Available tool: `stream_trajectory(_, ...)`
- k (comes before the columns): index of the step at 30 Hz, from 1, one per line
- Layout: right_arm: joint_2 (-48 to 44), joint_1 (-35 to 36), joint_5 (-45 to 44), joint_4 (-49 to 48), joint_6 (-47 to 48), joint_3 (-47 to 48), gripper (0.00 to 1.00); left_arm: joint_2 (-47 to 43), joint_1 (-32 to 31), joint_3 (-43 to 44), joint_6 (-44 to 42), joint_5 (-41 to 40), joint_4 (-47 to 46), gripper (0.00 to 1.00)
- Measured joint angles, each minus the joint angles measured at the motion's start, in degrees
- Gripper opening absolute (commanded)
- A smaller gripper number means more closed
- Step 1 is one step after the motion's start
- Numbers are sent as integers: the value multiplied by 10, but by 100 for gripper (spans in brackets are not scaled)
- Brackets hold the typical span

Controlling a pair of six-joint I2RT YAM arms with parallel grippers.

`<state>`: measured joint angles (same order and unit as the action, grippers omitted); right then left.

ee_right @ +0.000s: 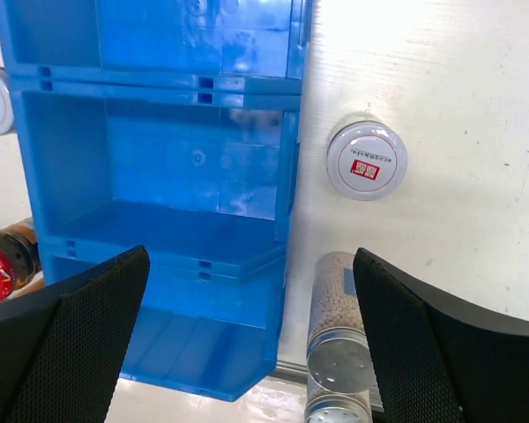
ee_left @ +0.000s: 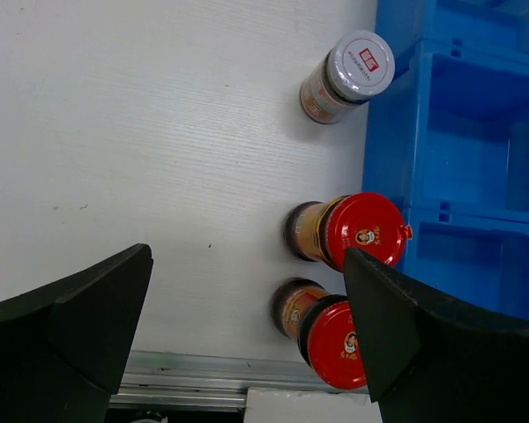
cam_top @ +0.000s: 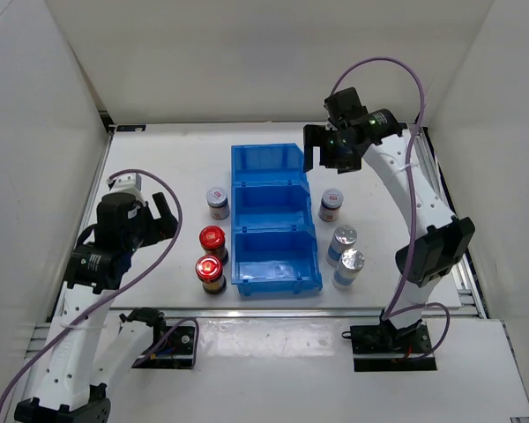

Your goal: Organize the condiment bottles

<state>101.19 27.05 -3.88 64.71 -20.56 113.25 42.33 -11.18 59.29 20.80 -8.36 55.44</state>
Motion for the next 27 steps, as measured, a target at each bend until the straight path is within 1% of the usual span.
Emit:
stream_trajectory(2, 9, -1, -5, 14, 0, 20, 99, -3, -9, 0, 0, 0, 0, 100)
stream_trajectory(5, 37, -5, -9, 38, 0, 79, 99, -11, -25, -4, 0, 0, -5, 100)
stream_trajectory(10, 47, -42, 31, 68, 18, 90, 99, -21, -48, -15, -2, 0, -5, 100)
stream_trajectory(12, 52, -56, 34, 75, 32, 81, 99, -11, -49, -7, -3, -5, 2, 100)
stream_trajectory(14, 52, -57, 10, 76, 38, 57, 99, 5, -48, 9, 5, -16, 9, 100)
stream_trajectory(17, 61, -23, -45, 83, 46, 0, 99, 21, -43, 25, 30, -26, 11, 100)
stream_trajectory(21, 116, 19, -97, 87, 58, -21, 99, 47, -41, 27, 49, -29, 15, 100)
stream_trajectory(24, 153, 27, -123, 88, 58, -32, 99, 76, -41, 27, 52, -29, 16, 100)
stream_trajectory(27, 168, 21, -139, 85, 57, -44, 99, 92, -41, 27, 52, -28, 16, 100)
